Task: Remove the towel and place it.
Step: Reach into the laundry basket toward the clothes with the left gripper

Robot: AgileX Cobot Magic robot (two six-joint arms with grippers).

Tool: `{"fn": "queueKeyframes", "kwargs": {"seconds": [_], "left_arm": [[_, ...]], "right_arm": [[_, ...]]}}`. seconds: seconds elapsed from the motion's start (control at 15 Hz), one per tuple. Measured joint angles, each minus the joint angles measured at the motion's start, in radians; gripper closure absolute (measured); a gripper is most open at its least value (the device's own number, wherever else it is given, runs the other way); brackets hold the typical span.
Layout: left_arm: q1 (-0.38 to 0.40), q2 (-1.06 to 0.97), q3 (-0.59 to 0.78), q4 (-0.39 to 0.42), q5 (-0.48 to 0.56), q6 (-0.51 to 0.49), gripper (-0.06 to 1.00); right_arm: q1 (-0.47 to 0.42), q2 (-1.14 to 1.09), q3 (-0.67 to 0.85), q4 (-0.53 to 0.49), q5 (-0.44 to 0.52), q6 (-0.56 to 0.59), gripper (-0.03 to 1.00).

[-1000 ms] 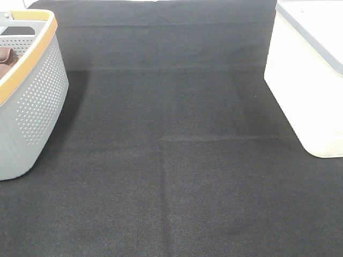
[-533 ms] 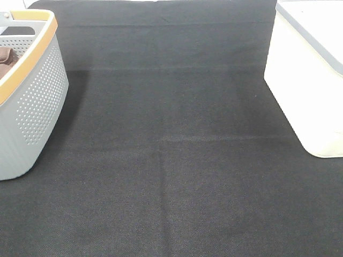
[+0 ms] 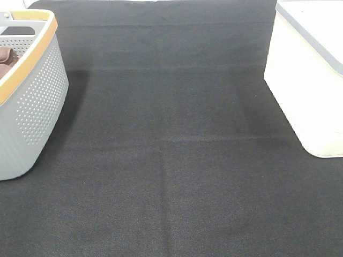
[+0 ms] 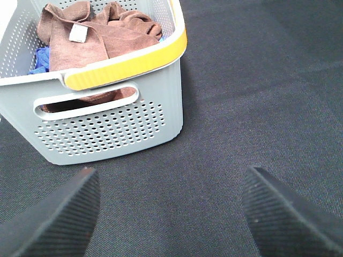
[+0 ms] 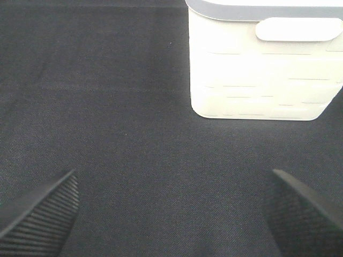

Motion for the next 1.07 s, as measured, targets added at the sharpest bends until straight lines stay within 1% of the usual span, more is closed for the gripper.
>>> {"fn": "queueKeyframes", "kwargs": {"seconds": [1.07], "left_arm": [[0.0, 0.0, 0.0, 0.0, 0.0, 0.0, 0.23]], "right_arm": [[0.0, 0.0, 0.0, 0.0, 0.0, 0.0, 0.09]]}}
